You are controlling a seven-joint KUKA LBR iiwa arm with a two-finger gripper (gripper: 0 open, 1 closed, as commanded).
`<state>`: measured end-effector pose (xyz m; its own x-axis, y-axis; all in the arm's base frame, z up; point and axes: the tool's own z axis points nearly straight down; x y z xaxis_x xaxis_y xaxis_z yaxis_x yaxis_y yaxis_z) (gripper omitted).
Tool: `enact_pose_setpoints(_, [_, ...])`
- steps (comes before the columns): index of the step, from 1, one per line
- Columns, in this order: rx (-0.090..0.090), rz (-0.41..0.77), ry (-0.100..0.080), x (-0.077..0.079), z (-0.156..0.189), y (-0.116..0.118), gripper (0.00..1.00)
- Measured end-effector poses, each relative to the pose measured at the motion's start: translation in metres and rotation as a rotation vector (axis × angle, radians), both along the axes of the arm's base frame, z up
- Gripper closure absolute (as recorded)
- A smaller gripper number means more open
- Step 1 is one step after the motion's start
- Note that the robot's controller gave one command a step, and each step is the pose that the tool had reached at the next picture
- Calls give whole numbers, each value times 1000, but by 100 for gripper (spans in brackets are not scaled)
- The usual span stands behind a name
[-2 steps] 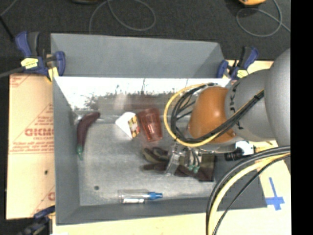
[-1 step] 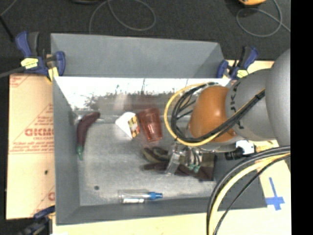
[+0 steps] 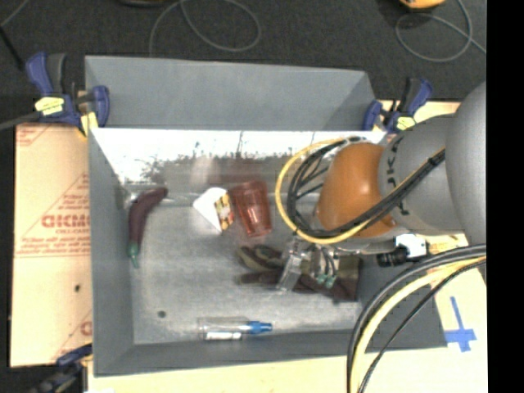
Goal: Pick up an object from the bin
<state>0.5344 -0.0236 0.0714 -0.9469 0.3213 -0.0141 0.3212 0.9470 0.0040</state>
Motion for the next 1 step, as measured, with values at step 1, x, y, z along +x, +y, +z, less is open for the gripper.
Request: enact_pose_setpoints(1, [0, -1, -2, 0, 2, 0, 100])
